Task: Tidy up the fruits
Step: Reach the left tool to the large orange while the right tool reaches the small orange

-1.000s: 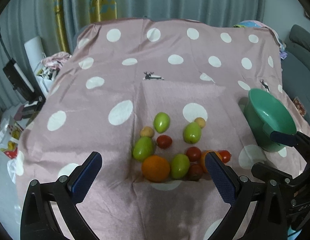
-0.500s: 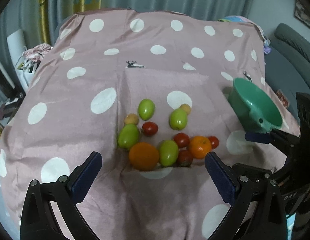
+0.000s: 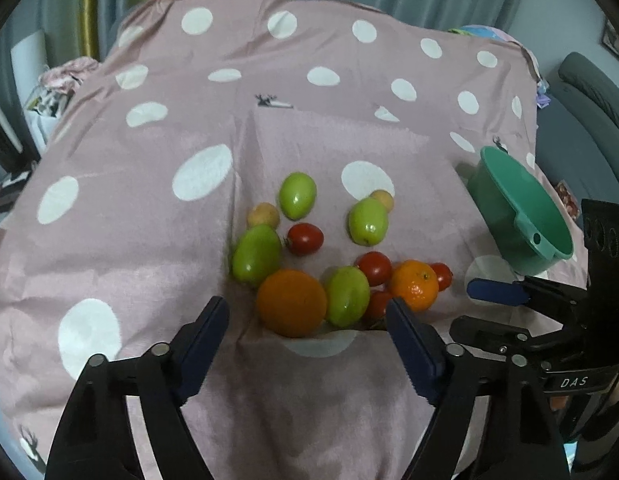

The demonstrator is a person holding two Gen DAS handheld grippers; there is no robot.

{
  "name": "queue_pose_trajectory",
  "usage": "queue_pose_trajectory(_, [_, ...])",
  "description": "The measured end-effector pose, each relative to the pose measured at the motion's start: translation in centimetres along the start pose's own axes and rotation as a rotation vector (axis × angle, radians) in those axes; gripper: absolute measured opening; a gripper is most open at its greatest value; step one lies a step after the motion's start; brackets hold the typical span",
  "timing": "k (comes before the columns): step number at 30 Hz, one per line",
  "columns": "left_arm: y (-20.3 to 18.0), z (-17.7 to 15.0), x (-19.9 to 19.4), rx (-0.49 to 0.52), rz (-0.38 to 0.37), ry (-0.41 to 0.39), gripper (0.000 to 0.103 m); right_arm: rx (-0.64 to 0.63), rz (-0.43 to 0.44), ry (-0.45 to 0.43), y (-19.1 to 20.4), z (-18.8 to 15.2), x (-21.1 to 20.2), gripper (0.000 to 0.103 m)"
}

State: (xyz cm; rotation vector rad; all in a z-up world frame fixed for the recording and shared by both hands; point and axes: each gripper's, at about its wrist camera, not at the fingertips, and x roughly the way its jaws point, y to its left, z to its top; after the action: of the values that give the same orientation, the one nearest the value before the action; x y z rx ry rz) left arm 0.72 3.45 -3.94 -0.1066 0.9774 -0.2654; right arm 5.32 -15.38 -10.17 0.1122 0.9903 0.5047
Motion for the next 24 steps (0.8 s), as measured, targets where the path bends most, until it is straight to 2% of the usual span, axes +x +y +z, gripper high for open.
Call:
queue_pose_trajectory(3, [0.1, -0.1, 0.5, 0.006, 0.005, 0.013, 0.08, 0.001, 0.011, 0.009, 0.1, 0.1, 0.6, 0.065])
queue_pose_trajectory(5, [0.3, -0.1, 0.9, 0.001, 0.005, 0.024, 0.074, 0.005, 0.019, 0.017, -0.1, 0.0, 1.0, 0.06])
queue_pose_trajectory(11, [0.8, 0.2, 2.2, 0.002, -0.006, 0.062, 0.06, 0.026, 0.022, 0.03, -0.5, 0.3, 2.2, 0.059])
queue_pose_trajectory(17, [1.0, 0.3, 3.2, 0.009, -0.002, 0.091, 0.058, 0.026, 0.008, 0.039, -0.9, 0.9, 3.2, 0.054])
queue_pose_trajectory(20, [1.4, 0.5, 3.3, -0.007, -0.026, 0.089, 0.058, 0.026, 0.008, 0.044, -1.1, 1.2, 3.7, 0.05])
queue_pose_trajectory(24, [1.8, 0.7, 3.5, -0.021, -0.049, 0.098, 0.058, 0.017, 0.004, 0.04, -1.0, 1.6, 4.2, 0.05])
